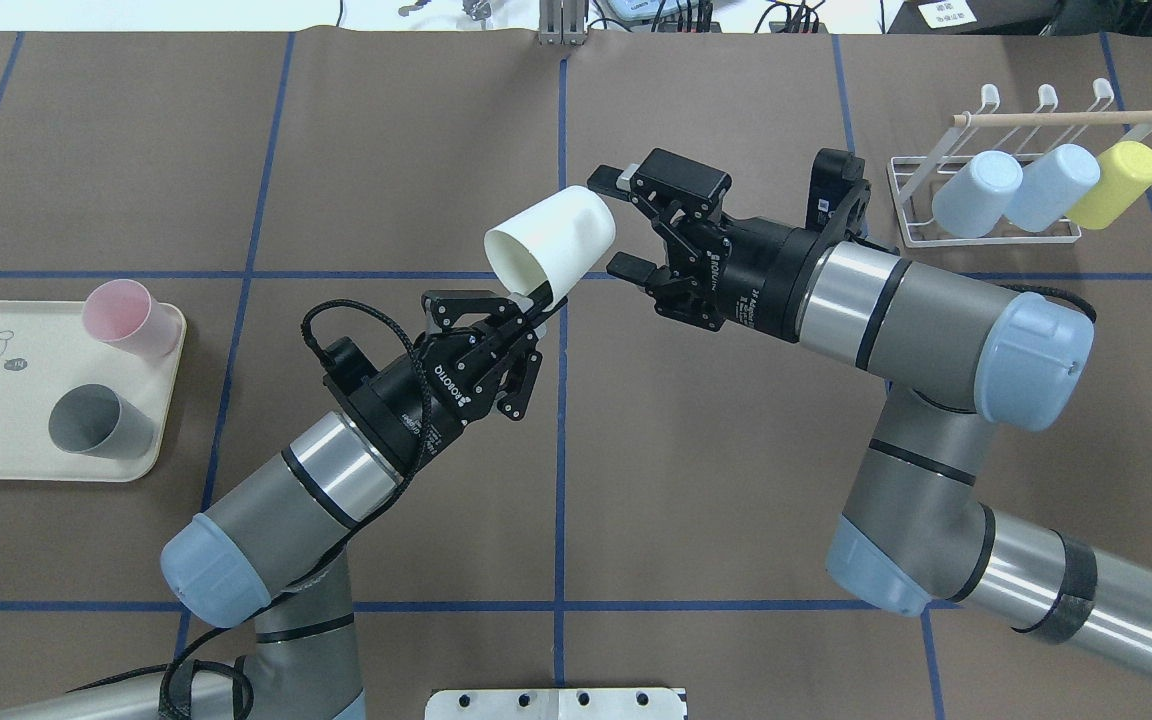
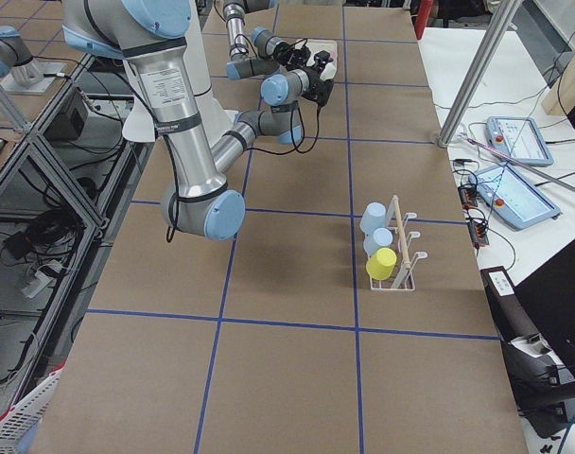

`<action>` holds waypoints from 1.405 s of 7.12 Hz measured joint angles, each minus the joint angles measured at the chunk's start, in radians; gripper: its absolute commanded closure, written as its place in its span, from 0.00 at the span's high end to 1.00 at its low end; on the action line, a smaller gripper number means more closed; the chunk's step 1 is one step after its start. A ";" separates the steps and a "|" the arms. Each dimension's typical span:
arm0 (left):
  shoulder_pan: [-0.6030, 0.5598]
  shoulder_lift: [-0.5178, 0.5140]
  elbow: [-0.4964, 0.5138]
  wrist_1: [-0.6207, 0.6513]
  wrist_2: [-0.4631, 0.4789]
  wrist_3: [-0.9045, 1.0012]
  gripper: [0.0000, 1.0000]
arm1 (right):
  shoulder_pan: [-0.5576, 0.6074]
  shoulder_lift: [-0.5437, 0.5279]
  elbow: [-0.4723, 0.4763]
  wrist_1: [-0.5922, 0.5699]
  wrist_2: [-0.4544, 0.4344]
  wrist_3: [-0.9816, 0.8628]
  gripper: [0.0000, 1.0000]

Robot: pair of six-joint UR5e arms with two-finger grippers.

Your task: Transfer IKEA cup to right arm and place on rack

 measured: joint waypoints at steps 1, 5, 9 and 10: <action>0.000 -0.003 0.001 0.001 0.000 0.000 0.00 | -0.002 0.000 -0.001 0.000 0.000 0.000 1.00; 0.001 -0.042 0.030 0.005 0.001 0.015 0.00 | -0.006 0.001 -0.003 0.000 0.000 0.001 1.00; 0.008 -0.054 0.037 0.006 0.001 0.022 0.00 | -0.011 0.001 -0.006 0.000 0.000 -0.002 1.00; 0.011 -0.054 0.037 0.006 0.001 0.023 0.00 | -0.012 0.002 -0.006 0.000 0.000 -0.002 1.00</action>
